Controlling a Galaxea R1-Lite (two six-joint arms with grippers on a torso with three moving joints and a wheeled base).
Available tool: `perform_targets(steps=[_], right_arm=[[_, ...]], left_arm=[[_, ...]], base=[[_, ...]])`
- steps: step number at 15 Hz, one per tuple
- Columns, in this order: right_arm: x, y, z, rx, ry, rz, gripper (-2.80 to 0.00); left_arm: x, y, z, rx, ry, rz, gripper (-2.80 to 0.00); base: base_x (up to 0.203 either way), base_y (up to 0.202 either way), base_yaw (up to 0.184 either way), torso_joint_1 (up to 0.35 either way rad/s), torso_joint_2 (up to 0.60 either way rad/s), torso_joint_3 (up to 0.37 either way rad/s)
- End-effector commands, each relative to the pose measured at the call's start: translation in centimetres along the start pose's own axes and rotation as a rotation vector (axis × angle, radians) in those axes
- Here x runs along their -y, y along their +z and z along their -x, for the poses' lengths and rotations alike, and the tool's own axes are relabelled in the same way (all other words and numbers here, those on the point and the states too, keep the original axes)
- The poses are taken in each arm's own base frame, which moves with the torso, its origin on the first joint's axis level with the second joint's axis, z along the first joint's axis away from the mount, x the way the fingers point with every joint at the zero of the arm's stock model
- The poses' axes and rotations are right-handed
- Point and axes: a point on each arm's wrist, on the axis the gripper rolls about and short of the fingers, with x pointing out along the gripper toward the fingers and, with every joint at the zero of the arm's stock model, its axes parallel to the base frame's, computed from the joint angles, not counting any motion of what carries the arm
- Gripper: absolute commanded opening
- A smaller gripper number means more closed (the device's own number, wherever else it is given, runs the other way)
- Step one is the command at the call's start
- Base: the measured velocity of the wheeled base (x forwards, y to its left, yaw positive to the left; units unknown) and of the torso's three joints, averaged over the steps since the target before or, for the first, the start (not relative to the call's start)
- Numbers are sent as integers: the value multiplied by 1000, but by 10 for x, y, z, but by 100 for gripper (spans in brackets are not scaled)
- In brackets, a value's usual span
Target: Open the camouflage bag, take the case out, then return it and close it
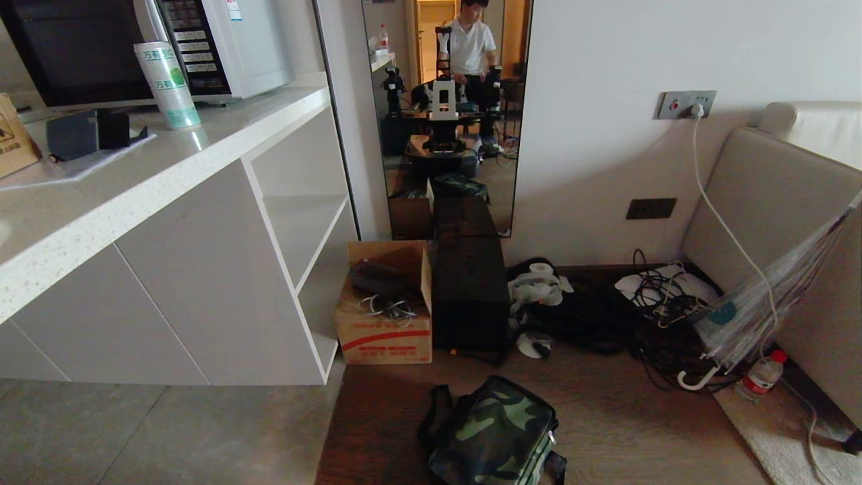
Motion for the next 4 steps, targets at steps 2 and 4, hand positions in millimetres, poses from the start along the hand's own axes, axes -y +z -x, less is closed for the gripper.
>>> perform_targets(steps=[2, 4], right_arm=[[0, 0, 0, -2, 2, 0, -280], [0, 0, 0, -2, 0, 0, -280]], left_arm=[[0, 0, 0, -1, 0, 0, -280], [0, 0, 0, -1, 0, 0, -280]], base=[[0, 0, 0, 0, 0, 0], [0, 0, 0, 0, 0, 0]])
